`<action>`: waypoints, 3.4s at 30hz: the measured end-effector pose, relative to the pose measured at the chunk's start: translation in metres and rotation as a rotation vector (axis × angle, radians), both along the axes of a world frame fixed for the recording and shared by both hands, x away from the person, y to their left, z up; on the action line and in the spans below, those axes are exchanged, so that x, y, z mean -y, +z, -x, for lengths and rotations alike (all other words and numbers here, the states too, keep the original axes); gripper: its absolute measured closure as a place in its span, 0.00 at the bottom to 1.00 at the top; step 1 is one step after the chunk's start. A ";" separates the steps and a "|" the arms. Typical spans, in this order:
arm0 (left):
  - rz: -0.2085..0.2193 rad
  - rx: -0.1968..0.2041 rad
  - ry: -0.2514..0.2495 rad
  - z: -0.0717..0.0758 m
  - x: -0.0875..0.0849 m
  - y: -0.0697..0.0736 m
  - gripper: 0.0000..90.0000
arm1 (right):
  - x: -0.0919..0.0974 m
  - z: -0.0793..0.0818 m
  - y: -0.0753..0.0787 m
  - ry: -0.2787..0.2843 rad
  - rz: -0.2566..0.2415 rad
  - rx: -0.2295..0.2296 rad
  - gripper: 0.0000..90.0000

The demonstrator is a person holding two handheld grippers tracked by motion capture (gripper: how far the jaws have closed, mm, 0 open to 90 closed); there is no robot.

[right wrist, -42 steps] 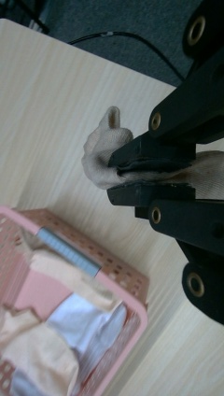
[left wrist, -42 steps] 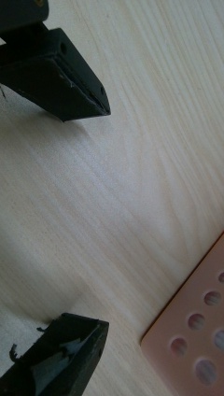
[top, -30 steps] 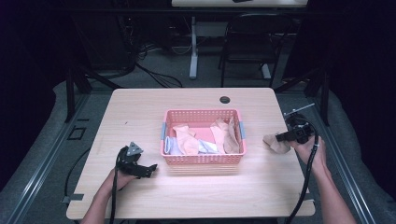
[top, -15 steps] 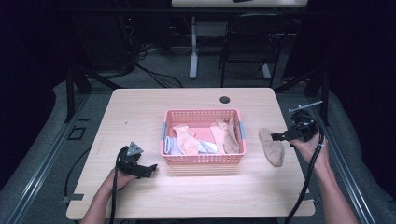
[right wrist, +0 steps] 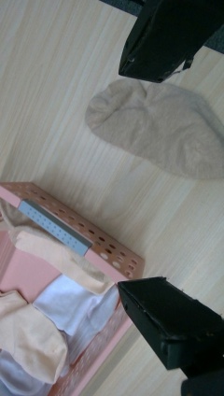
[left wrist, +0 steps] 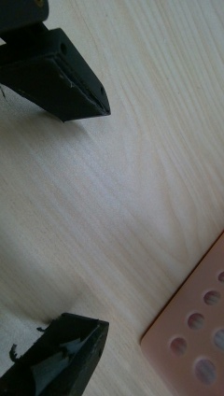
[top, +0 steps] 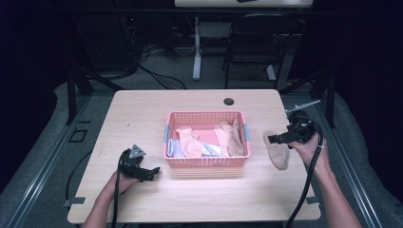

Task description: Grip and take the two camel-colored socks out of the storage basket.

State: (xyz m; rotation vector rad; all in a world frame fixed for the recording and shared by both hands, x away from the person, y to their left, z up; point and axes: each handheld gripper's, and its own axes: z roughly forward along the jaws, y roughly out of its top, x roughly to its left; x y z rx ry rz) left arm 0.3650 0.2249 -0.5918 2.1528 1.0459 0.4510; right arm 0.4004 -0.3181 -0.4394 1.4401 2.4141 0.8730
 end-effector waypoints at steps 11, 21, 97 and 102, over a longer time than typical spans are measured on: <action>-0.001 0.000 0.000 0.000 0.000 0.000 0.01 | -0.043 0.005 0.021 0.099 0.003 0.025 0.00; 0.000 0.000 0.000 0.000 0.000 0.000 0.01 | -0.085 -0.008 0.024 0.192 0.006 0.003 0.00; 0.001 0.000 -0.001 0.000 0.000 0.000 0.01 | -0.181 -0.053 -0.050 0.203 0.203 -0.215 0.98; 0.000 0.000 -0.002 0.000 0.000 0.000 0.01 | -0.190 -0.055 -0.060 0.233 0.218 -0.239 0.81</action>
